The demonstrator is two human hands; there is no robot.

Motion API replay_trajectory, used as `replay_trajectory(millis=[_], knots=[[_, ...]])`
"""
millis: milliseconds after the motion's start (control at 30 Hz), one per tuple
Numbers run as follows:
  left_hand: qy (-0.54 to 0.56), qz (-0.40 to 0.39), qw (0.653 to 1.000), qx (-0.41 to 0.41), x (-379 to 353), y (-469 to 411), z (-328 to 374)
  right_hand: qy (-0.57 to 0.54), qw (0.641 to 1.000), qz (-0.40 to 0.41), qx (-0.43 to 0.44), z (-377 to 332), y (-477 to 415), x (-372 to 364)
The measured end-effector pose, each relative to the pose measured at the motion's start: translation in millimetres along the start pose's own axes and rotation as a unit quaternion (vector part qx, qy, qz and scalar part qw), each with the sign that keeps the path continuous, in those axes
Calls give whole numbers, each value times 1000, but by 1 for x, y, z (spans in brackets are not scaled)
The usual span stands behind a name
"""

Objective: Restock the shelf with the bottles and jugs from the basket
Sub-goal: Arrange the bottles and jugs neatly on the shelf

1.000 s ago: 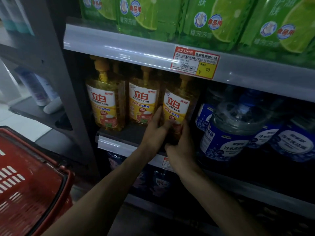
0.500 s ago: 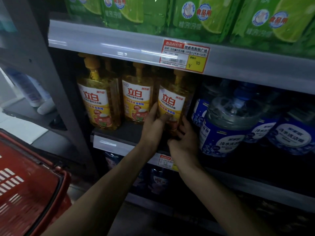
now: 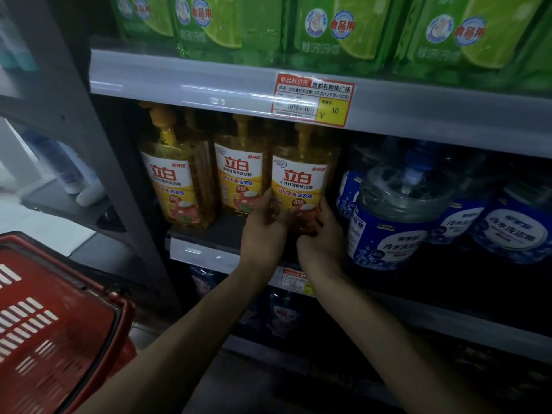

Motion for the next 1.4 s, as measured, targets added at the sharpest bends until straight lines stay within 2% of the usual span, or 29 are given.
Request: replay_trajectory(millis=[133, 267, 367, 633, 1067, 1400], knots=[[-104, 49, 993, -36, 10, -4, -3, 35, 998, 46, 26, 8, -10, -10], [-169, 81, 982, -27, 20, -14, -11, 134, 985, 91, 51, 10, -7, -13], [-163, 102, 981, 2, 21, -18, -15, 184, 978, 89, 39, 17, -7, -16], [-142, 167, 976, 8, 12, -24, -17, 179, 976, 120, 4, 21, -20, -19], [-132, 169, 977, -5, 8, -26, -22, 158, 982, 102, -4, 21, -26, -11], [-104, 73, 992, -10, 12, -25, -24, 140, 988, 69, 0, 21, -21, -9]])
Point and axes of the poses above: each hand's wrist, its own y-axis away from the middle knuckle, its own x-axis out of the back of the hand, z = x × y, the point moved 2 cm from there along -y, towards the middle knuckle, and after that the axes turned 8 degrees about x, right-handed, at the moved point
